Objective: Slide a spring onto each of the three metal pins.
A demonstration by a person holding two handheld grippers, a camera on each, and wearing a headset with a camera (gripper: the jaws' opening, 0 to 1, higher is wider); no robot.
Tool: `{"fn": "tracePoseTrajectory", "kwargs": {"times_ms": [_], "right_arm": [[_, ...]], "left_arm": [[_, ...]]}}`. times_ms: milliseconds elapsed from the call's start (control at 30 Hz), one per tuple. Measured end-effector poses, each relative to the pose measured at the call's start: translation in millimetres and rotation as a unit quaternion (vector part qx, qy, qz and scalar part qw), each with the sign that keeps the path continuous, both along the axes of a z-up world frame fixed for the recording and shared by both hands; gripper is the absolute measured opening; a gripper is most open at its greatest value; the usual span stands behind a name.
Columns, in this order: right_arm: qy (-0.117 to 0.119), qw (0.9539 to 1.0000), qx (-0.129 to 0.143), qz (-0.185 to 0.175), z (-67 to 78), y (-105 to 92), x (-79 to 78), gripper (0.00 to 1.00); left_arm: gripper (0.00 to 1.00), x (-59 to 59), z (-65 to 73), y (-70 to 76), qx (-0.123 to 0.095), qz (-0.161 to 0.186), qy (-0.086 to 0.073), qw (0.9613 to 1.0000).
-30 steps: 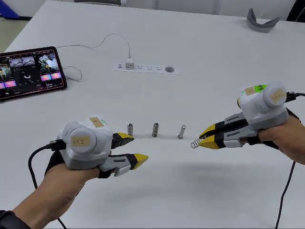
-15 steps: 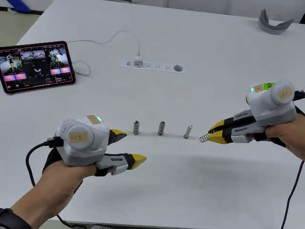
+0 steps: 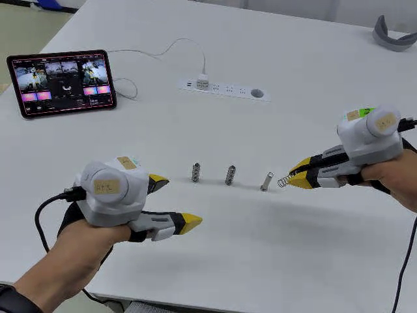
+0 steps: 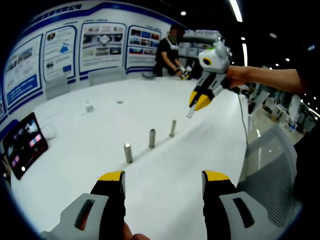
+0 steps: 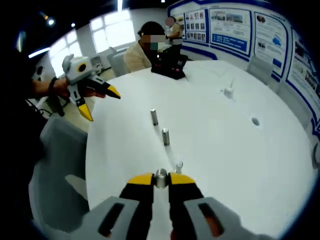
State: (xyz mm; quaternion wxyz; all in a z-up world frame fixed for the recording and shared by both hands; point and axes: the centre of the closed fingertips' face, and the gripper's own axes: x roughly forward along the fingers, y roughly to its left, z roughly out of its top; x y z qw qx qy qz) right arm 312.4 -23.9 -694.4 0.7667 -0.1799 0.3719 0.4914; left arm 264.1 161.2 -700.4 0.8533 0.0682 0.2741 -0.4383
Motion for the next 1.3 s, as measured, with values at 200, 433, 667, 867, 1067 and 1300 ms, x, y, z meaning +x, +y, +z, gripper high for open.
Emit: {"fn": "tracePoseTrajectory", "kwargs": {"times_ms": [200, 433, 667, 867, 1067, 1300], "right_arm": [[-0.001, 0.9999, -0.010, -0.008, -9.1, -4.4, 11.0, 0.12], [0.001, 0.9999, -0.009, -0.009, -14.8, -5.0, 19.5, 0.12], [0.002, 0.9999, -0.010, -0.008, -17.5, -3.7, 26.8, 0.12], [0.004, 0.9999, -0.015, 0.000, -20.5, -0.7, 29.3, 0.12], [0.005, 0.9998, -0.018, 0.004, -20.9, 3.4, 32.0, 0.12], [0.011, 0.9996, -0.025, 0.013, -25.7, 8.8, 34.1, 0.12]], "left_arm": [[0.64, 1.5, -0.4, 5.8, 0.000, 0.009, 0.002, 1.0000], [0.64, 3.2, -3.3, 12.6, 0.003, 0.018, 0.007, 0.9998], [0.64, 1.4, -4.5, 12.1, 0.005, 0.016, 0.010, 0.9998], [0.63, 0.8, -3.0, 11.2, -0.001, 0.019, 0.012, 0.9997], [0.63, -1.3, -4.7, 13.7, 0.000, 0.021, 0.015, 0.9997], [0.63, -1.5, -5.1, 17.1, 0.001, 0.022, 0.015, 0.9996]]}}
